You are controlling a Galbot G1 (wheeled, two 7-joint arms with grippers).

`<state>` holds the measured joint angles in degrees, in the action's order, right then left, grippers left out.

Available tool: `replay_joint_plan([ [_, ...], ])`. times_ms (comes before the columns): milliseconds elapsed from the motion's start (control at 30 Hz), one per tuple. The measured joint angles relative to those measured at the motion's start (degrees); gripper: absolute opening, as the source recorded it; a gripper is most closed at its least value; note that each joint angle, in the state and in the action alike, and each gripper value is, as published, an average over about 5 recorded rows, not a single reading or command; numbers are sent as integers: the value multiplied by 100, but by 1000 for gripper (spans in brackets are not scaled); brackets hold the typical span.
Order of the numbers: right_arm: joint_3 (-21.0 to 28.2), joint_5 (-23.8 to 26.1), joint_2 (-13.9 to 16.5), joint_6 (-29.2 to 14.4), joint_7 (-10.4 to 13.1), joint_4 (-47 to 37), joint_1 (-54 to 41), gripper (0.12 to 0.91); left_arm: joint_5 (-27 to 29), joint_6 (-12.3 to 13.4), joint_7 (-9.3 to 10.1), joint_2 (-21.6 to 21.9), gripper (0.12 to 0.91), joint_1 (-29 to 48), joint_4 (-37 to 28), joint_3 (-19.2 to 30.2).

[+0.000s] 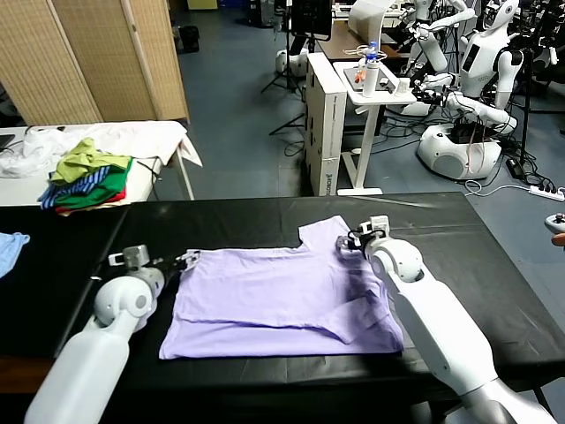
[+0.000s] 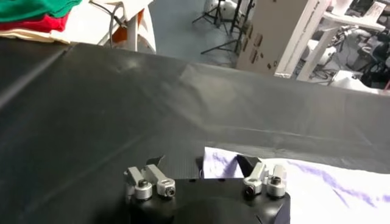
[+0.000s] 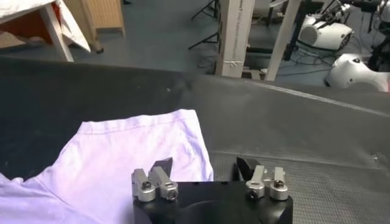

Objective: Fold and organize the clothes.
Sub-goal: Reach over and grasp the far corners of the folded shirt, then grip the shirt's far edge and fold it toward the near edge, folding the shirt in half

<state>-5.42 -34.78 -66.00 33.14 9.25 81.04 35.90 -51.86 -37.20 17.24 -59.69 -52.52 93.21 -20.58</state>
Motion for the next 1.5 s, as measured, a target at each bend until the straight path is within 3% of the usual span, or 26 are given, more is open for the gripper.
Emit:
replay_joint_plan([
  [133,-85,-6,93,-162,-47,213,123,496,15,12,-2,-29,721,57,-51,39],
  [233,-166,-25,158,-174,-53,405,230,326,24,25,-15,-35,640,67,-68,56],
  [300,-230,-56,202,-174,-64,548,310,216,28,30,-28,-38,559,64,-68,61],
  [400,-351,-163,293,-173,-90,794,472,145,44,34,-38,-49,394,46,-68,65],
  [500,-500,-302,438,-164,-101,1085,679,139,69,37,-39,-64,273,24,-59,65],
  [667,-755,-478,721,-72,-101,1629,1060,139,82,105,-60,-82,220,-7,18,43],
  [1167,-1317,-510,1507,622,62,3195,2439,139,61,150,-74,148,208,-472,834,-244],
  [1500,-1565,-347,1603,905,108,3735,3487,139,126,181,-96,255,208,-1286,1767,-699],
])
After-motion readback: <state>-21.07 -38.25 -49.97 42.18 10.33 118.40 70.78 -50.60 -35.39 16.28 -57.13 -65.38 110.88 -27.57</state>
